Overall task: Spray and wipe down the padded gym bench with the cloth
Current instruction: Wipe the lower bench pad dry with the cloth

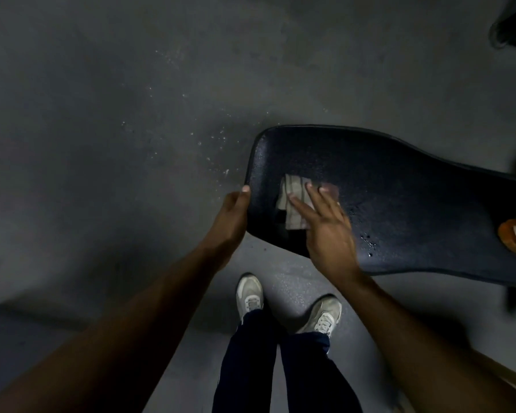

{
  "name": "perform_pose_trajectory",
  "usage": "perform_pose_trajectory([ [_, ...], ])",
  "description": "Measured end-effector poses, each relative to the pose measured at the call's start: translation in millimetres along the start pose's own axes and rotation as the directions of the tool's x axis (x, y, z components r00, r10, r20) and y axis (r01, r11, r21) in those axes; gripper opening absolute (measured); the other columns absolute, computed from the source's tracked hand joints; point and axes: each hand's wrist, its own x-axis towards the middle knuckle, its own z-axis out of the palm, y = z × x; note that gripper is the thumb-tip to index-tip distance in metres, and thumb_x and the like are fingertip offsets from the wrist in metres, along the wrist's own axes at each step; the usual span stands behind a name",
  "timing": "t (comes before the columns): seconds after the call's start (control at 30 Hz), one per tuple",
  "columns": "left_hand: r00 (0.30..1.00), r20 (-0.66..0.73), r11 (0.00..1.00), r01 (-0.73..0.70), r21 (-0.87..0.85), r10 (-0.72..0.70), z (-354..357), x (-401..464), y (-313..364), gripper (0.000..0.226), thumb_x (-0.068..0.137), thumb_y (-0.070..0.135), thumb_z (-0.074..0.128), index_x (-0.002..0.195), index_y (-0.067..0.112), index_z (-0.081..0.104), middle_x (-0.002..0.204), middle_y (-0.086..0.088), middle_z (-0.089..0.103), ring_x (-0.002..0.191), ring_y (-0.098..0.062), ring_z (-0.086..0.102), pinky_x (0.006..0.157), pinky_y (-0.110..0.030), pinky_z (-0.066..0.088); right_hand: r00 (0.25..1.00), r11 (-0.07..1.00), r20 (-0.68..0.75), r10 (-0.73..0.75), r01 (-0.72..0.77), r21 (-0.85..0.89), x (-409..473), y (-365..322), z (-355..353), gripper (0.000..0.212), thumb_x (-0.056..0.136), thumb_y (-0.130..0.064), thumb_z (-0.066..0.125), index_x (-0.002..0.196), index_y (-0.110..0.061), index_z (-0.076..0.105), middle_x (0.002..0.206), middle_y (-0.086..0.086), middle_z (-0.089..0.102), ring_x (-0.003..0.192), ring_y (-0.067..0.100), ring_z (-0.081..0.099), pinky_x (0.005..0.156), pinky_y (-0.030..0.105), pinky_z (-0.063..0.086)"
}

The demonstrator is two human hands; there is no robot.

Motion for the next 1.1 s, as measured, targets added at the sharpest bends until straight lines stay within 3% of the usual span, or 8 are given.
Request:
perform_pose_trajectory([
  [0.13, 0.999, -0.053, 0.999, 0.0, 0.037, 0.002, 10.7, -3.9, -1.1, 0.054, 0.101, 0.057, 0.033, 0.132, 0.015, 0.048, 0.122, -0.001, 0.06, 0.103, -0.006, 0.058, 0.073, -0.02, 0.042, 0.997, 0.997, -0.003, -0.074, 0.074, -0.015, 7.1, -21.5, 7.2, 0.086, 0.089, -0.001, 0.056, 0.161, -0.04, 0.029, 0.174, 0.001, 0.014, 0.161, 0.027, 0.011, 0.129, 0.052, 0.015],
  [0.23, 0.996, -0.088, 0.997, 0.008, 0.074, -0.002, 19.1, -6.1, 6.4, 0.04, 0.102, 0.051, 0.038, 0.12, 0.017, 0.05, 0.106, 0.001, 0.063, 0.092, -0.009, 0.062, 0.065, -0.019, 0.048, 0.946, 0.942, 0.106, -0.306, 0.317, -0.111, -19.5, -16.5, 16.9, 0.072, 0.087, -0.005, 0.062, 0.153, -0.03, 0.048, 0.171, 0.004, 0.024, 0.159, 0.029, 0.019, 0.126, 0.051, 0.013],
  [0.3, 0.995, -0.097, 0.992, -0.009, 0.126, 0.021, 23.5, -5.7, 13.9, 0.045, 0.096, 0.056, 0.046, 0.119, 0.018, 0.054, 0.109, 0.003, 0.065, 0.099, -0.014, 0.065, 0.077, -0.029, 0.056, 0.91, 0.9, 0.147, -0.389, 0.409, -0.152, -40.4, 1.6, 19.7, 0.067, 0.083, -0.006, 0.064, 0.144, -0.031, 0.058, 0.168, 0.003, 0.034, 0.157, 0.029, 0.027, 0.124, 0.049, 0.017],
  [0.43, 0.992, -0.111, 0.97, -0.028, 0.243, 0.056, 29.2, 10.8, 6.0, 0.083, 0.074, 0.076, 0.049, 0.141, 0.027, 0.045, 0.138, 0.0, 0.056, 0.124, -0.022, 0.055, 0.103, -0.049, 0.049, 0.964, 0.966, 0.105, -0.245, 0.252, -0.06, -64.1, 49.7, 6.1, 0.091, 0.075, 0.01, 0.043, 0.152, -0.038, 0.047, 0.171, 0.001, 0.023, 0.157, 0.025, 0.016, 0.125, 0.05, 0.028],
  [0.6, 0.99, -0.121, 0.942, -0.028, 0.336, 0.072, 37.4, 2.9, 18.4, 0.074, 0.091, 0.059, 0.051, 0.152, 0.022, 0.029, 0.152, -0.007, 0.038, 0.138, -0.029, 0.039, 0.114, -0.052, 0.035, 0.98, 0.974, 0.001, 0.199, -0.198, 0.111, -35.0, 85.7, -20.1, 0.082, 0.095, 0.011, 0.049, 0.159, -0.037, 0.035, 0.174, 0.001, 0.013, 0.161, 0.026, 0.007, 0.129, 0.047, 0.018],
  [0.7, 0.985, -0.129, 0.929, -0.062, 0.366, 0.116, 41.3, 2.6, 11.0, 0.075, 0.09, 0.06, 0.049, 0.152, 0.025, 0.026, 0.154, -0.006, 0.034, 0.139, -0.03, 0.037, 0.113, -0.055, 0.037, 0.949, 0.931, -0.082, 0.303, -0.277, 0.235, 10.3, 75.3, -23.6, 0.073, 0.094, 0.009, 0.049, 0.157, -0.027, 0.042, 0.171, 0.012, 0.022, 0.159, 0.037, 0.013, 0.128, 0.052, 0.022],
  [1.0, 0.957, -0.22, 0.871, -0.058, 0.488, 0.187, 56.1, 12.8, -6.1, 0.084, 0.092, 0.056, 0.049, 0.154, 0.009, 0.017, 0.16, -0.017, 0.022, 0.147, -0.036, 0.022, 0.119, -0.052, 0.022, 0.99, 0.986, -0.043, -0.133, 0.137, 0.099, -23.9, 15.8, 14.1, 0.089, 0.084, 0.011, 0.057, 0.159, -0.034, 0.038, 0.172, 0.005, 0.021, 0.16, 0.031, 0.013, 0.127, 0.049, 0.009],
  [1.1, 0.954, -0.235, 0.854, -0.038, 0.519, 0.185, 58.2, 11.2, -10.2, 0.086, 0.096, 0.053, 0.049, 0.158, 0.011, 0.006, 0.165, -0.012, 0.008, 0.151, -0.031, 0.011, 0.123, -0.046, 0.014, 0.994, 0.99, -0.033, -0.103, 0.106, 0.097, -72.8, 41.7, 26.6, 0.097, 0.075, 0.014, 0.06, 0.157, -0.035, 0.041, 0.171, 0.001, 0.025, 0.16, 0.026, 0.013, 0.128, 0.05, 0.02],
])
